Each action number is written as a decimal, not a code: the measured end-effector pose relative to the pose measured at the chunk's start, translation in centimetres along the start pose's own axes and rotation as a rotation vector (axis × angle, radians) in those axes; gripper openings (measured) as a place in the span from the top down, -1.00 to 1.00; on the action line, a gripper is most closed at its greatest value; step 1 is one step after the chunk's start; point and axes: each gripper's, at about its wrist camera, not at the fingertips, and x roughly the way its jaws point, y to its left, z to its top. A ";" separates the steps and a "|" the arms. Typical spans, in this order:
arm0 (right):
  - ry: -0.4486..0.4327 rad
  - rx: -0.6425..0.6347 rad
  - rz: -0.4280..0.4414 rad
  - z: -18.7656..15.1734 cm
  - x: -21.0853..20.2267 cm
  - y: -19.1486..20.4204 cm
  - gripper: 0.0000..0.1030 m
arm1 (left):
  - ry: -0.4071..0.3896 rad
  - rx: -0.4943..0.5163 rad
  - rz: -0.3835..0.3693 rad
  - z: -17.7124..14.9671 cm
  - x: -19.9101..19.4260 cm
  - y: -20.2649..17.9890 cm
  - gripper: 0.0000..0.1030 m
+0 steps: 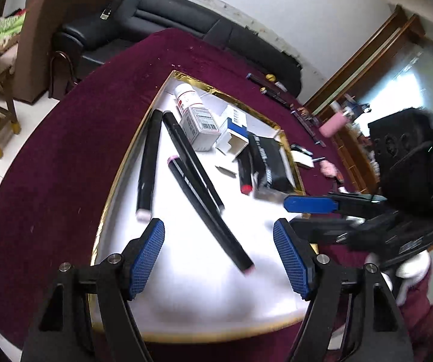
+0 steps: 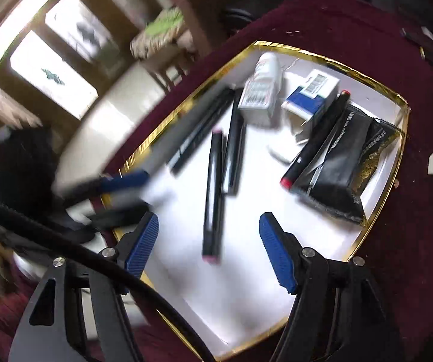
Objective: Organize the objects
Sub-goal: 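Open both tools to release the markers into the white box, then grasp the white stapler-refill box with left tool while right reaches the grey box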
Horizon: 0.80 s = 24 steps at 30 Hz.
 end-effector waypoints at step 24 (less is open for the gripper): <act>0.092 0.056 -0.127 3.6 6.3 0.0 0.62 | -0.188 -0.128 -0.128 -0.8 -4.4 4.7 -0.34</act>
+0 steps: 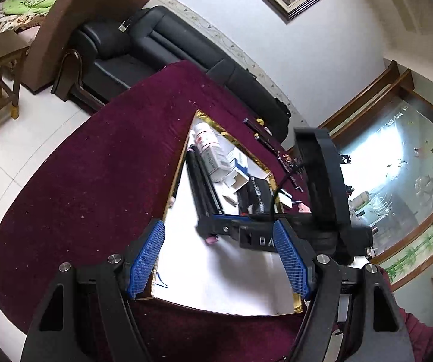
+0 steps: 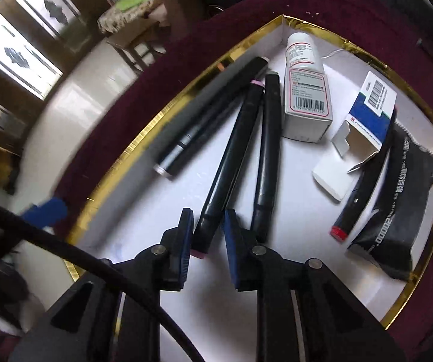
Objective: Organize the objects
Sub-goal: 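Grasp the white stapler-refill box with left tool while right reaches the grey box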
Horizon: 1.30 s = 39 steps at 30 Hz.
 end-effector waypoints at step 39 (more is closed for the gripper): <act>-0.850 0.711 -0.097 -22.4 -23.2 -34.7 -0.85 | 0.470 0.843 0.305 -3.2 39.0 -26.7 -0.90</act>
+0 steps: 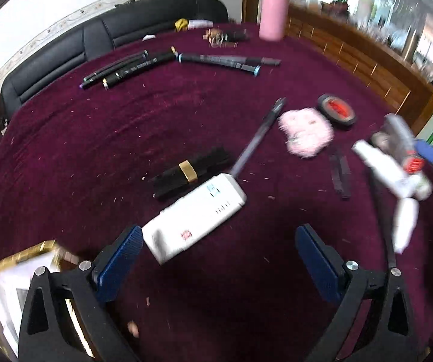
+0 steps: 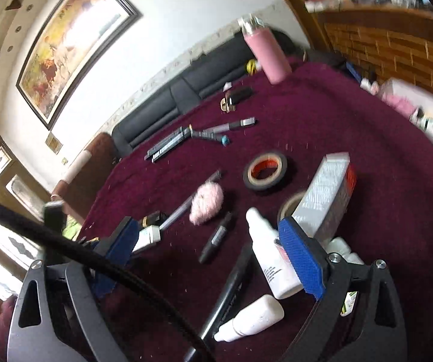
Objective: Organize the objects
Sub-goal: 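Grasp the white stapler-refill box with left tool while right reaches the grey box, then grasp the grey-and-red glue box with the right tool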
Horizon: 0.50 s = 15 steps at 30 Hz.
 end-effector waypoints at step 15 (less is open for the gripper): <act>-0.025 0.039 -0.008 -0.5 -0.3 -0.6 -0.85 | 0.040 0.108 -0.114 -2.6 -0.9 -4.0 0.03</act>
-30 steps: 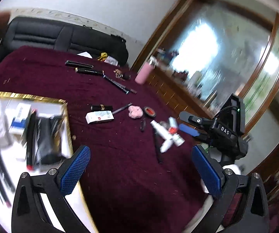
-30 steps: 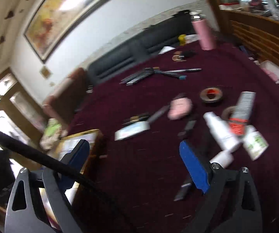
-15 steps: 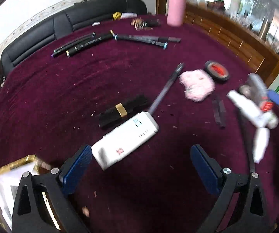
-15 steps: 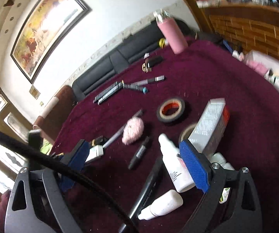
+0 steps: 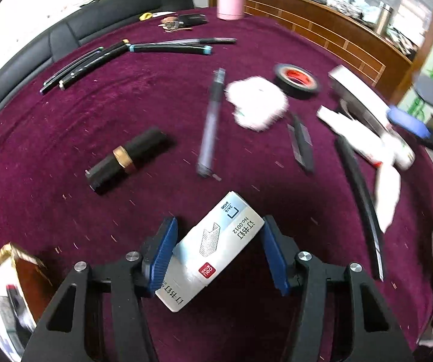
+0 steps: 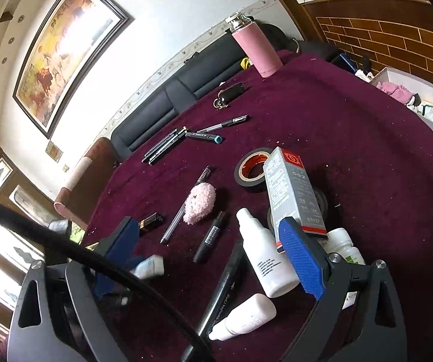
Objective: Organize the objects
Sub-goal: 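Grasp the grey-and-red glue box with the right tool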
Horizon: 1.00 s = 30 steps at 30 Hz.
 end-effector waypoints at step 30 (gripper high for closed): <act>0.195 -0.106 -0.411 1.7 3.4 -3.3 0.33 | -0.315 -0.393 -0.312 -11.8 -12.2 0.6 0.02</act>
